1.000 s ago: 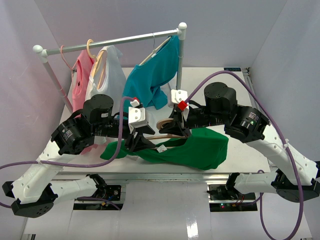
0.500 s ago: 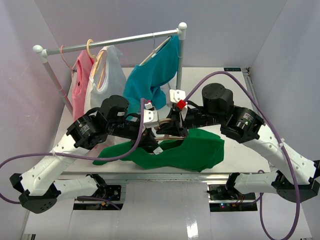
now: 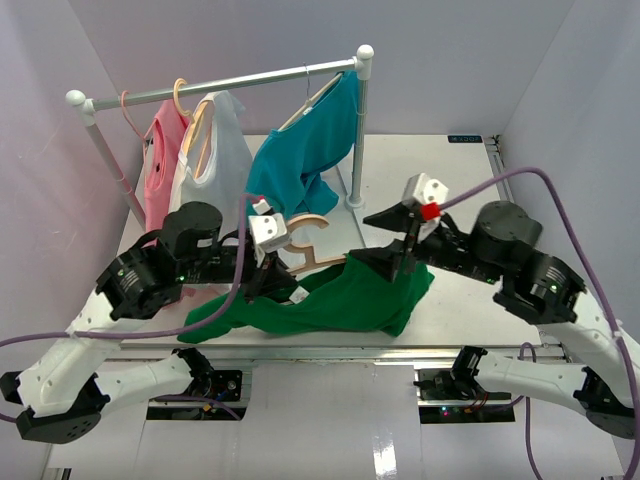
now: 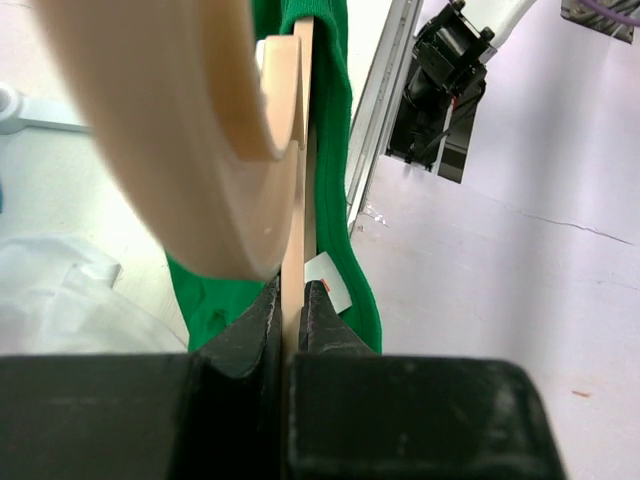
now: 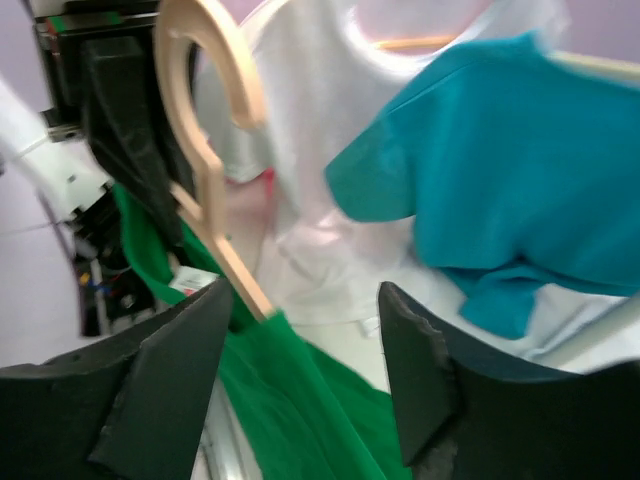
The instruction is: Place the t-shirt on the hanger
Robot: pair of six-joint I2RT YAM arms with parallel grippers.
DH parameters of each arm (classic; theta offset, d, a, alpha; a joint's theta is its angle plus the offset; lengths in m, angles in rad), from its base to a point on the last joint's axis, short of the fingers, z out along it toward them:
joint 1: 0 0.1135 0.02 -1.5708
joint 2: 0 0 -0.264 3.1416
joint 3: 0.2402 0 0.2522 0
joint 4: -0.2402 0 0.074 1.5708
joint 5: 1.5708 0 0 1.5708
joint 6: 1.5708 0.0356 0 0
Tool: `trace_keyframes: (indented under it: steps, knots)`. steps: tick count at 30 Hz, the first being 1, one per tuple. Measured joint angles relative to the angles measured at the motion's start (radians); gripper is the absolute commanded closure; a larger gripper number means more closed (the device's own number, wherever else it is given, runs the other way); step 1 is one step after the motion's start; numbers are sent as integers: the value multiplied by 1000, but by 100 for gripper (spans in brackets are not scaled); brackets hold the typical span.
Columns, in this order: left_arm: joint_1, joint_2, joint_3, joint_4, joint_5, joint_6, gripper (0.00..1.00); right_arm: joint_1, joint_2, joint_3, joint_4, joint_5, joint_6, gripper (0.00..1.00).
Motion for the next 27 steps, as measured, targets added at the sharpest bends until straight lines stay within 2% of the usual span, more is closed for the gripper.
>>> trace_keyframes:
  steps: [4,12,18,22,25,27]
  knots:
    - [0,-54,14,-34,-36,-20,100,0,-78,-22,30,106,17,27]
    - [0,-95,75,-115,-99,-51,100,0,-177,-179,48,315,48,34]
    - [0,-129,120,-159,-130,-80,100,0,-236,-284,43,360,75,40]
    - [0,-142,127,-171,-137,-93,100,0,-261,-332,50,364,84,55]
    - [0,-143,128,-176,-141,-100,100,0,-249,-349,57,369,91,81]
    - [0,-144,128,-179,-144,-106,100,0,-235,-357,58,378,93,92]
